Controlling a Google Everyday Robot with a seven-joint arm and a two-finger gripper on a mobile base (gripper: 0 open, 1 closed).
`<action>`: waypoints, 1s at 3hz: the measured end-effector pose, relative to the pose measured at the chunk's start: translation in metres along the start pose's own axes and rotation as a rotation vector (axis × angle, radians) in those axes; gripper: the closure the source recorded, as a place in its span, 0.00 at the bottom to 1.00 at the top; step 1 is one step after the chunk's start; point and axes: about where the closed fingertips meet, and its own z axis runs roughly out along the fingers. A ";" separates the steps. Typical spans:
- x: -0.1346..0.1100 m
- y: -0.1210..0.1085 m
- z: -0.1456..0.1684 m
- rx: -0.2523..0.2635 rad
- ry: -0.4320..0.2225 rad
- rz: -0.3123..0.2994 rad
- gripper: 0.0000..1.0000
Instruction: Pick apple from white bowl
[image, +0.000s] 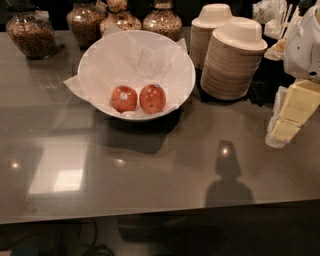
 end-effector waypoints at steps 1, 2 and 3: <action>-0.041 -0.018 0.015 -0.008 -0.059 -0.057 0.00; -0.077 -0.035 0.030 -0.014 -0.084 -0.110 0.00; -0.084 -0.037 0.033 -0.013 -0.089 -0.119 0.00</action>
Offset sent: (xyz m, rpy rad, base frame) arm 0.0908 0.1067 -0.0080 0.0529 -0.0240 0.1957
